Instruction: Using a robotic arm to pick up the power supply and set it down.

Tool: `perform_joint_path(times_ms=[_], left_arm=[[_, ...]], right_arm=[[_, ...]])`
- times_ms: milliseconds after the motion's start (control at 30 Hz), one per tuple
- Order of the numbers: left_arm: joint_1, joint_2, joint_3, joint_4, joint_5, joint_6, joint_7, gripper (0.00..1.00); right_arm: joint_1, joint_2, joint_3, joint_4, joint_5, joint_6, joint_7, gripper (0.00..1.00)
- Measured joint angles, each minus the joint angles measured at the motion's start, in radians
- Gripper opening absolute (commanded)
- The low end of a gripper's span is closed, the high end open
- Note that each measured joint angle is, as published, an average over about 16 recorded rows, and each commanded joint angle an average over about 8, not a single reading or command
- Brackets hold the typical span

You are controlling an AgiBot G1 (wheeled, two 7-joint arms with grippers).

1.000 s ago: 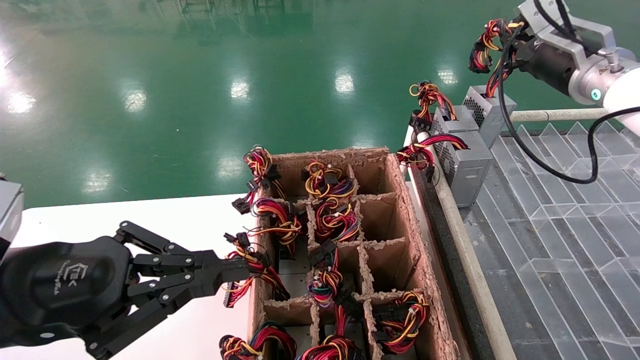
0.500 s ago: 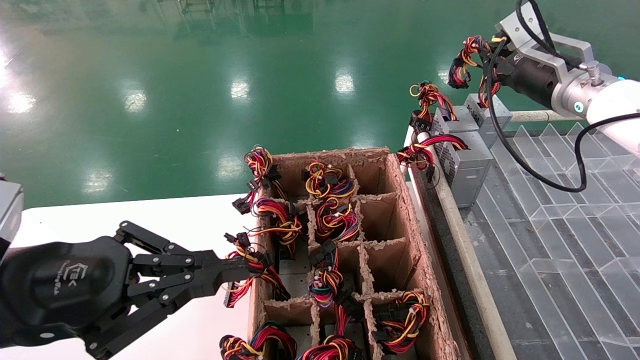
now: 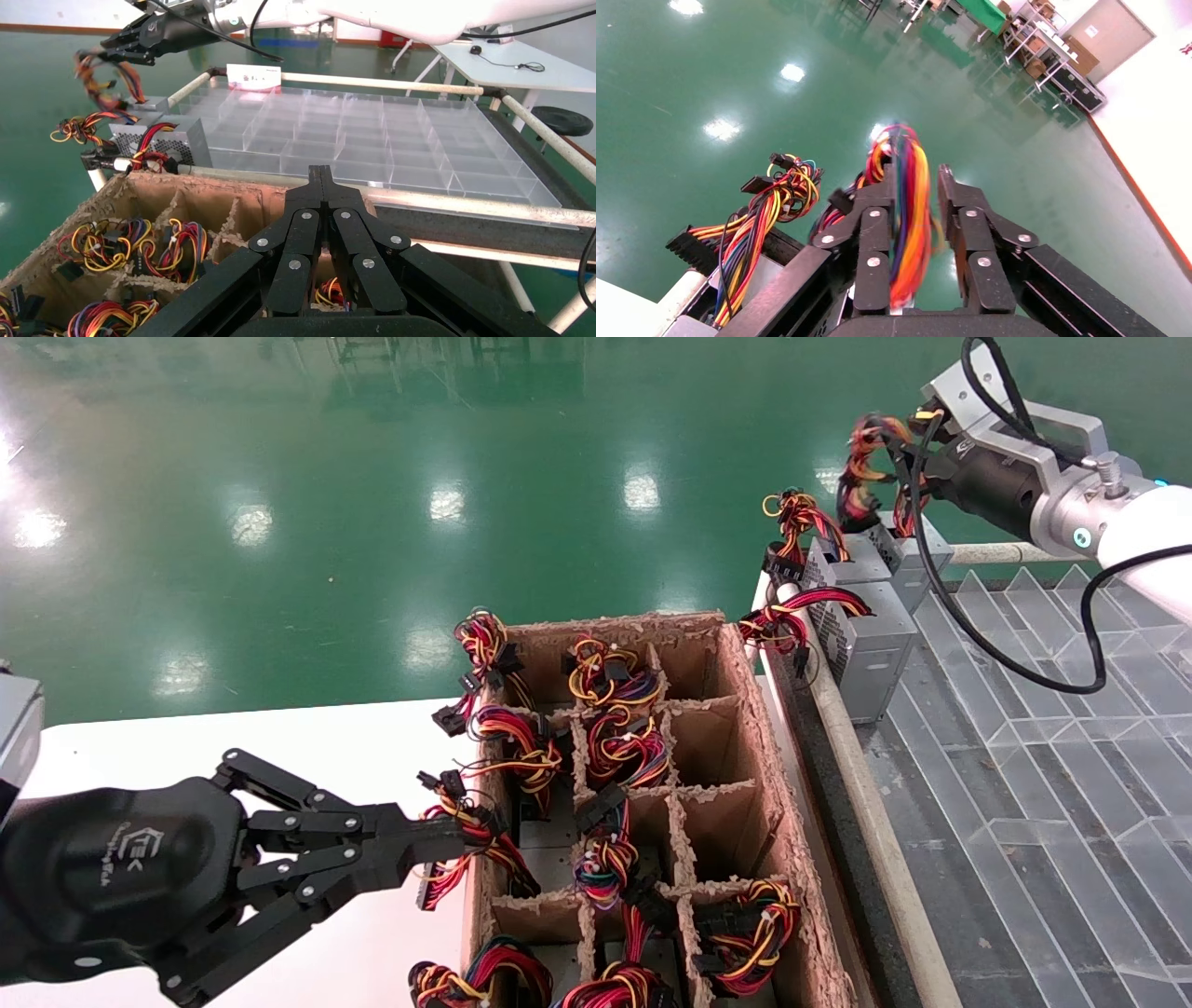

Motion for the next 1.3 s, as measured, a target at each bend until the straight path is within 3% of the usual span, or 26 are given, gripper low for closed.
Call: perform_joint_path(times_ms=[433,1167,1200,1300], left_arm=[[0.000,0.000,0.000,0.000,0.000,0.000,0.000,0.00],[0.000,0.000,0.000,0.000,0.000,0.000,0.000,0.00],[0.000,0.000,0.000,0.000,0.000,0.000,0.000,0.05],[0.000,0.000,0.000,0.000,0.000,0.000,0.000,0.42]], right_arm=[[-0.047,0.043,0.024,0.121,0.095,-0.078,-0.042,1.00],[-0.237,0.189,0.061,0.344,0.432,-0.415,0.004,1.00],[-0.246,0.196,0.062,0.354,0.448,-0.431,0.007,1.00],[-0.273,0.217,0.067,0.386,0.496,-0.480,0.014,1.00]])
